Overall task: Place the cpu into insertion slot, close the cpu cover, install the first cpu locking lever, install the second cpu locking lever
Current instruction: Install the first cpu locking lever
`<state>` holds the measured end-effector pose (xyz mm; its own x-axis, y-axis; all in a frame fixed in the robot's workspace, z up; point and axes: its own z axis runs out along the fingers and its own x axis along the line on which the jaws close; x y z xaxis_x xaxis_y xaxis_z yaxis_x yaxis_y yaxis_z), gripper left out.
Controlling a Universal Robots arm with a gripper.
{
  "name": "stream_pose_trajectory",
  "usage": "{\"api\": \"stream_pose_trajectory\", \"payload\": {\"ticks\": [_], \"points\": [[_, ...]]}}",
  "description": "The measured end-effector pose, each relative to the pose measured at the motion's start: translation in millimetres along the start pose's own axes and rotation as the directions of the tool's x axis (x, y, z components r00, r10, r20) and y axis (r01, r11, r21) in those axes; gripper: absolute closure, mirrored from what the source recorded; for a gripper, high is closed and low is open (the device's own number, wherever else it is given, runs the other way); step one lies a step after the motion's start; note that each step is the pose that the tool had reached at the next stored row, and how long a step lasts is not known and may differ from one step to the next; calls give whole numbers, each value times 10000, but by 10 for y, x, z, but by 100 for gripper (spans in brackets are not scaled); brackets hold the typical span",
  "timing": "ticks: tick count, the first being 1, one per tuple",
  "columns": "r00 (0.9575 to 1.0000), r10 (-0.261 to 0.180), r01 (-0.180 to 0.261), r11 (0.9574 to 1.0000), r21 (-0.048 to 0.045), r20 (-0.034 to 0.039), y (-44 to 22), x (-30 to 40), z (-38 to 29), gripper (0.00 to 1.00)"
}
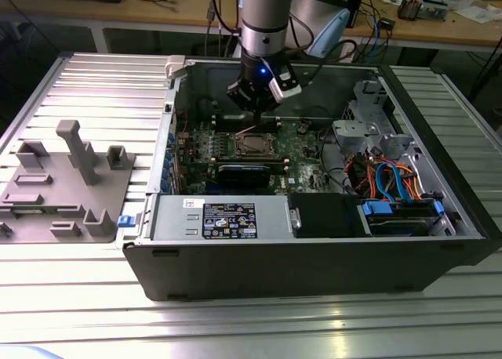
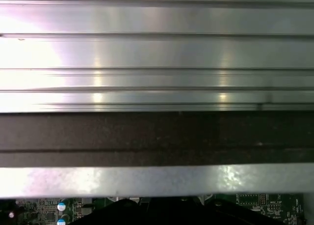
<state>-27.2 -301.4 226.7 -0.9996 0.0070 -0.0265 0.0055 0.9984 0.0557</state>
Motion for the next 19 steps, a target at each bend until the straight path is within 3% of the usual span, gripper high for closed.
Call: {"api": "stream_pose_trajectory", "payload": {"ticks": [19], "points": [[9996, 295, -295, 9996, 8, -4, -6, -70, 118, 89]]}}
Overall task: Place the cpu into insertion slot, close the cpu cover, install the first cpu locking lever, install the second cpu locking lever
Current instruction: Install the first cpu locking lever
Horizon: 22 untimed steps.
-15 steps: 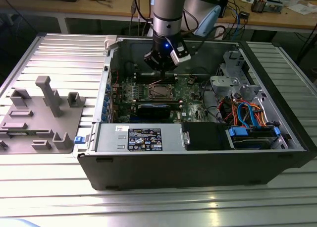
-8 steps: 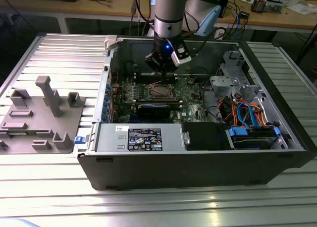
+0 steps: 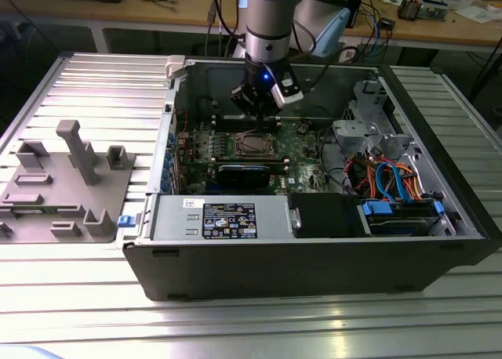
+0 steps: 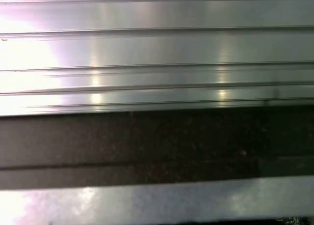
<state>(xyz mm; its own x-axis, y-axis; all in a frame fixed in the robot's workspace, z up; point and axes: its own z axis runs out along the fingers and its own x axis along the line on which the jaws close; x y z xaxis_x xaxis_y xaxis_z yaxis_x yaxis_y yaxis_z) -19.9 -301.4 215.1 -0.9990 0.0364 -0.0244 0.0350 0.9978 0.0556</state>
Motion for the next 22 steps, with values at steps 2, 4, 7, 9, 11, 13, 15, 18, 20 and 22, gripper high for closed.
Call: {"api": "stream_pose_trajectory", "payload": {"ticks": [2, 4, 7, 9, 11, 13, 15, 18, 20, 22], "points": [[10000, 0, 0, 10000, -1, 0, 0, -7, 14, 89], [10000, 0, 0, 10000, 0, 0, -1, -11, 23, 89], [10000, 0, 0, 10000, -1, 0, -1, -19, 40, 89], [10000, 0, 0, 10000, 0, -1, -2, -24, 52, 89], [10000, 1, -1, 10000, 0, -1, -2, -29, 63, 89], [10000, 0, 0, 10000, -1, 0, -3, -35, 75, 89], [10000, 1, -1, 10000, 0, 0, -3, -40, 90, 89], [10000, 0, 0, 10000, 1, -1, -4, -42, 100, 89], [10000, 0, 0, 10000, 3, -2, -4, -44, 101, 89], [10000, 1, -1, 10000, 0, 1, -4, -44, 103, 89]]}}
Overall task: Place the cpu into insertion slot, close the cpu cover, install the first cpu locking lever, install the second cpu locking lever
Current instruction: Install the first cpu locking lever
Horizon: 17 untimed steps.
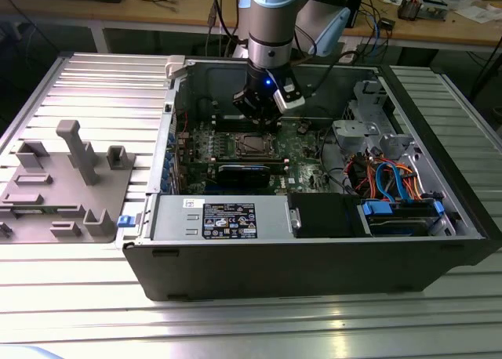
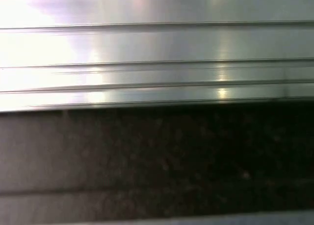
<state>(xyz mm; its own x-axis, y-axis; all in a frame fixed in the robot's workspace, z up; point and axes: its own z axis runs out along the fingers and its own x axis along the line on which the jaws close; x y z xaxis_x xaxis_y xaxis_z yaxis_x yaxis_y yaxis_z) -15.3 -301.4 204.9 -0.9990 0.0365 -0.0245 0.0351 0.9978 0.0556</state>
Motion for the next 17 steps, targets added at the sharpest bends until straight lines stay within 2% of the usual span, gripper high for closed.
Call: {"api": "stream_pose_trajectory", "payload": {"ticks": [17], "points": [[10000, -1, 1, 10000, 8, -1, 0, -1, -1, 89]]}}
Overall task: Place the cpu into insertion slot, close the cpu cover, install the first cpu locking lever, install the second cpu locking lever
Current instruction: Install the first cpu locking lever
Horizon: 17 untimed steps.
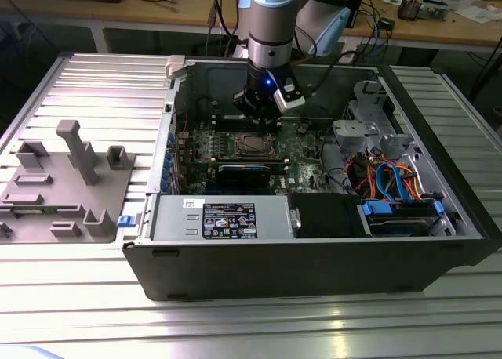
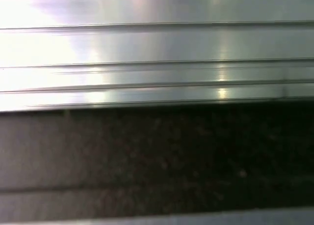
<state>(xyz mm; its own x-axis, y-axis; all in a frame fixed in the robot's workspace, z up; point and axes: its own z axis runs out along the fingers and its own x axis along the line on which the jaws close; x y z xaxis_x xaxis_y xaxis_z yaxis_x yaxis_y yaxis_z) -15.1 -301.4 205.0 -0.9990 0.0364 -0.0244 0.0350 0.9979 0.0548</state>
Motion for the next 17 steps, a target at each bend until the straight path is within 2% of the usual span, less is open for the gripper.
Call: {"api": "stream_pose_trajectory", "payload": {"ticks": [17], "points": [[10000, 0, 0, 10000, 21, 1, -6, -7, -7, 89]]}}
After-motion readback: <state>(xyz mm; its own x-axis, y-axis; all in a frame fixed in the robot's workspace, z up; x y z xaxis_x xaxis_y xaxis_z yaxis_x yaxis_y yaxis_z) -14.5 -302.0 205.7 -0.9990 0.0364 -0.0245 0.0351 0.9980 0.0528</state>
